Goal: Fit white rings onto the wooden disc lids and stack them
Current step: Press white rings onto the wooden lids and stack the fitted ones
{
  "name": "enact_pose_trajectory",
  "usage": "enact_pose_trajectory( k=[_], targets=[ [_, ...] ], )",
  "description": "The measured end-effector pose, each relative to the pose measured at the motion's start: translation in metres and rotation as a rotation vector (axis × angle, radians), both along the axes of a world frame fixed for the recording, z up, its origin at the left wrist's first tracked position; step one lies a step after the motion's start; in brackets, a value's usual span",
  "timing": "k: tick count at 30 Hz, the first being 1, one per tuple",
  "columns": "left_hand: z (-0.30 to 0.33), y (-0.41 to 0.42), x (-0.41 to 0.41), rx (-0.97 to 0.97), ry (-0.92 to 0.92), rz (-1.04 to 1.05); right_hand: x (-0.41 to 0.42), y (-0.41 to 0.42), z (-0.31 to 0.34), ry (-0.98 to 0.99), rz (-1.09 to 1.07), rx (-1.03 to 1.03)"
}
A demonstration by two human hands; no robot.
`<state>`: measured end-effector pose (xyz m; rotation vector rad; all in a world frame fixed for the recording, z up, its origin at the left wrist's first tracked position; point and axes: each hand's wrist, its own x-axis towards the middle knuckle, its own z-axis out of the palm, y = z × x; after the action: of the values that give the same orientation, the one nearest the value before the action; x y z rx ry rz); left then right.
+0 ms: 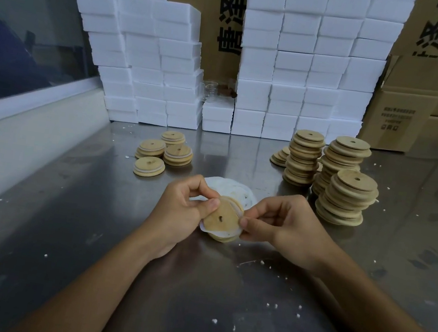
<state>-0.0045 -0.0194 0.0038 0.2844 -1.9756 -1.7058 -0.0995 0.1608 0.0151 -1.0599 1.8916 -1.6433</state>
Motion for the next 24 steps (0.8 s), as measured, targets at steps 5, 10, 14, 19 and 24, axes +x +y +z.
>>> enact_pose_trajectory(
  k=[5, 10, 14, 19, 24],
  targets=[
    [0.0, -0.001, 0.002, 0.1, -0.002, 0.027, 0.002, -0.004, -0.003, 0.015, -0.032, -0.03],
    [0.001, 0.005, 0.001, 0.189, 0.043, 0.034, 0.005, -0.008, -0.008, 0.036, -0.144, -0.077],
    [0.003, 0.01, -0.001, 0.208, 0.069, 0.061, 0.007, -0.009, -0.007, 0.008, -0.194, -0.084],
    [0.003, 0.01, -0.001, 0.197, 0.055, 0.075, 0.007, -0.01, -0.006, -0.179, -0.178, -0.114],
    [0.008, 0.009, 0.002, -0.159, 0.12, 0.12, 0.006, -0.014, -0.012, 0.173, -0.323, -0.13]
  ],
)
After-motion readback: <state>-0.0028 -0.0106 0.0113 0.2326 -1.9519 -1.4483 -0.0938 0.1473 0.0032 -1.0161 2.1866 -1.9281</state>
